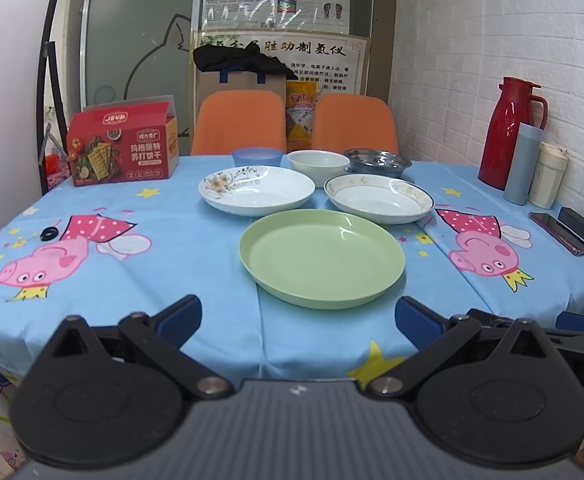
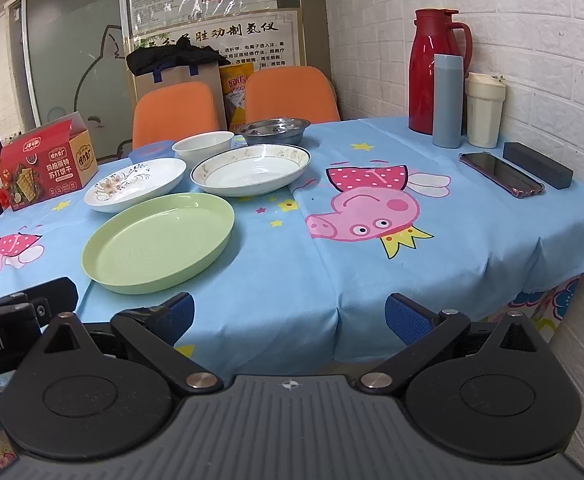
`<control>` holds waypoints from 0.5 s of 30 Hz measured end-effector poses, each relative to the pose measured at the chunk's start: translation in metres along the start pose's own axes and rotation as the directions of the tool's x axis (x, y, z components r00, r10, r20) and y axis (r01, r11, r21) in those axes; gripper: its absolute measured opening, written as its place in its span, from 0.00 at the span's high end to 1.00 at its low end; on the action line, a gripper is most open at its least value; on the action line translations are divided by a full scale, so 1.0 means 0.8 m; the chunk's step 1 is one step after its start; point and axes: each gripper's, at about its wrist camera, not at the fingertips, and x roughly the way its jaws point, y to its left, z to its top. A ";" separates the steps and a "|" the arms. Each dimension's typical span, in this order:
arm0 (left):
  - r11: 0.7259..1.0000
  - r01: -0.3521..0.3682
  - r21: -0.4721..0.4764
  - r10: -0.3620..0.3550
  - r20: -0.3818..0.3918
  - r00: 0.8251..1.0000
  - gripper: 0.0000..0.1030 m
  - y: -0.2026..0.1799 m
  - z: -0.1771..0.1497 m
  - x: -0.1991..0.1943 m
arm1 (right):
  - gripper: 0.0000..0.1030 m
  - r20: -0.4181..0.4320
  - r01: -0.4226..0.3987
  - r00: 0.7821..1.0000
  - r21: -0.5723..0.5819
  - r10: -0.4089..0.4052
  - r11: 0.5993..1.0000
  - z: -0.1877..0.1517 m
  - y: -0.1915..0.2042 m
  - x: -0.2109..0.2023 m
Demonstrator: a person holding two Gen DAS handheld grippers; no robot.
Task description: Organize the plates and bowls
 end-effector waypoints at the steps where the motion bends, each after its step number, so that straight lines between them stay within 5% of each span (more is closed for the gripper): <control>1: 1.000 0.000 0.000 0.000 -0.001 1.000 0.00 0.000 0.000 0.000 | 0.00 0.000 0.001 1.000 0.000 -0.001 1.000 0.000 0.000 0.000; 15: 1.000 -0.004 -0.018 0.004 -0.001 1.000 0.00 0.002 0.002 -0.001 | 0.00 -0.003 0.003 1.000 -0.008 -0.003 1.000 -0.001 0.003 0.001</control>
